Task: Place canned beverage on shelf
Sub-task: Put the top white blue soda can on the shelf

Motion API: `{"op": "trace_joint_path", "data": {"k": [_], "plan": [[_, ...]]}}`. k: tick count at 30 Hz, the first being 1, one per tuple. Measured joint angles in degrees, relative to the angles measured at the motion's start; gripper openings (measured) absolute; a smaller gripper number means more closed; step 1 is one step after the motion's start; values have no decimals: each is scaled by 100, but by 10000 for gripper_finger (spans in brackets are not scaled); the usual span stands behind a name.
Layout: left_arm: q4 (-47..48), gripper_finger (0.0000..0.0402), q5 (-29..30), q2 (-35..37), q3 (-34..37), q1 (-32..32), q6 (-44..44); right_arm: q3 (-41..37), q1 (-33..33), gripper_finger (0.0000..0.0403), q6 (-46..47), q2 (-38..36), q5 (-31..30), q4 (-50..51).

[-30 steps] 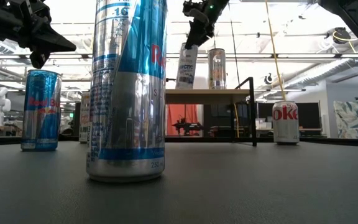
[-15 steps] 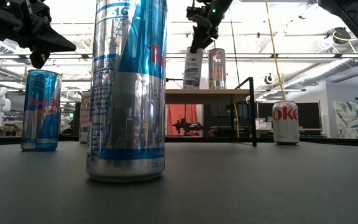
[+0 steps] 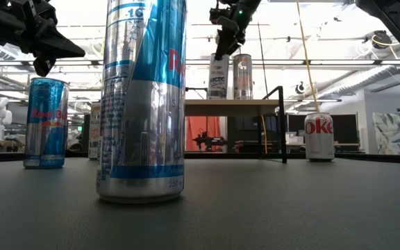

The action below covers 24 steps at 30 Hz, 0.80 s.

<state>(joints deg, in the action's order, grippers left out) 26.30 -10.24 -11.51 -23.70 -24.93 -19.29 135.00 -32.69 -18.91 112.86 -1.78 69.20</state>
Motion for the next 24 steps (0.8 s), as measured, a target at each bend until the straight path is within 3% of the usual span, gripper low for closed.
{"op": "trace_joint_path", "data": {"k": [24], "plan": [[0,0,0,0,-2,-2,-2,0,0,226,-132,0,177,-33]]}}
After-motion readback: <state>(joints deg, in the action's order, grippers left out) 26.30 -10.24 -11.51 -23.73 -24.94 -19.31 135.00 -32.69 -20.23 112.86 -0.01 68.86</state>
